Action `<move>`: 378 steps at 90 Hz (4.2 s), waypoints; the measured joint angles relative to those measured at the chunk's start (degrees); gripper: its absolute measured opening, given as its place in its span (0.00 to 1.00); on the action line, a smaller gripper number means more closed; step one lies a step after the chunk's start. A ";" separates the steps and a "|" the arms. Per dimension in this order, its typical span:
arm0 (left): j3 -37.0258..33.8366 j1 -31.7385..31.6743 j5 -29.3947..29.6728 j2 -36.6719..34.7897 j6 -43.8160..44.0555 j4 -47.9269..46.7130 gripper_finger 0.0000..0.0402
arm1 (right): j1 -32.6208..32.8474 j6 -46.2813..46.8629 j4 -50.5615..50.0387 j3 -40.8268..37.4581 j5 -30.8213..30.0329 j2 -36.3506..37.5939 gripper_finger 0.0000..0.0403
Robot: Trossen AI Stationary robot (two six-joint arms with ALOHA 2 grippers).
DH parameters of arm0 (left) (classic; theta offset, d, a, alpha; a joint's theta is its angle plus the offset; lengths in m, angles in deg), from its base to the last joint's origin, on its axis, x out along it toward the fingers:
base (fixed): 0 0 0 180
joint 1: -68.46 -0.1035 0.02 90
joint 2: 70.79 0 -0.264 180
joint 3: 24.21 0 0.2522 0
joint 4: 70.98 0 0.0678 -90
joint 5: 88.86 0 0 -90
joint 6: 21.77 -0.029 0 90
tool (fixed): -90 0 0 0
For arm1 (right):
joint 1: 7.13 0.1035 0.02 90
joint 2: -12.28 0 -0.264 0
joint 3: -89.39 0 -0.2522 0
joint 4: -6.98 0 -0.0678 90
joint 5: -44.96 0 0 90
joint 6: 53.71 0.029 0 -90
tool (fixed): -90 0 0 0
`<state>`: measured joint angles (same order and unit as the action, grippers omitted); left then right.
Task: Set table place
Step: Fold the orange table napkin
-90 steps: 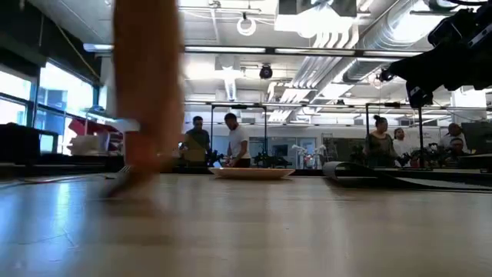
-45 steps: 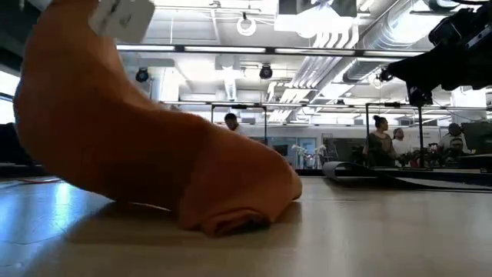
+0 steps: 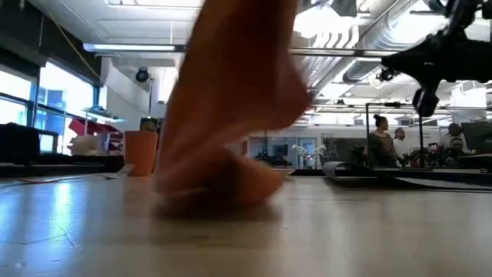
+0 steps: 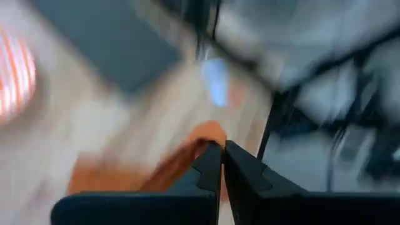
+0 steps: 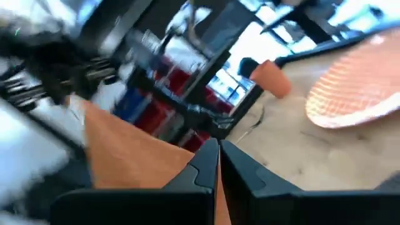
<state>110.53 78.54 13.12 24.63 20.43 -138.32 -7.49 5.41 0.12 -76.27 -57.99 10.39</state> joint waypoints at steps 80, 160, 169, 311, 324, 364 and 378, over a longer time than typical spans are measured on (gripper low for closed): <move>-35.79 18.45 -40.39 0.20 -8.56 -20.05 0.00 | 0.02 14.18 4.99 0.56 10.28 -16.21 0.06; -33.22 20.69 -26.70 -8.94 5.50 -24.84 0.00 | -1.33 -35.35 -13.28 74.86 20.76 -111.11 0.32; -33.22 20.69 -26.15 -8.41 6.63 -24.13 0.00 | -2.04 -37.89 -17.57 84.55 19.72 -118.41 0.32; -26.70 23.12 -14.48 -10.40 6.83 -27.58 0.00 | -3.13 -29.14 -8.06 77.79 15.40 -122.57 0.60; -26.70 23.10 -14.41 -10.40 6.68 -27.50 0.00 | -3.10 -29.70 -11.75 82.14 16.51 -125.53 0.35; -26.70 19.93 4.71 -11.06 -3.42 -35.88 0.00 | 3.35 -24.21 -46.91 81.13 -8.82 -99.70 0.00; -29.76 20.16 17.17 -11.05 -14.15 -35.15 0.00 | 12.30 -17.35 -55.55 76.50 -21.47 -88.87 0.00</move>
<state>80.77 98.70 30.29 13.57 6.28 -173.47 4.81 -11.94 -55.43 0.23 -79.46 -78.48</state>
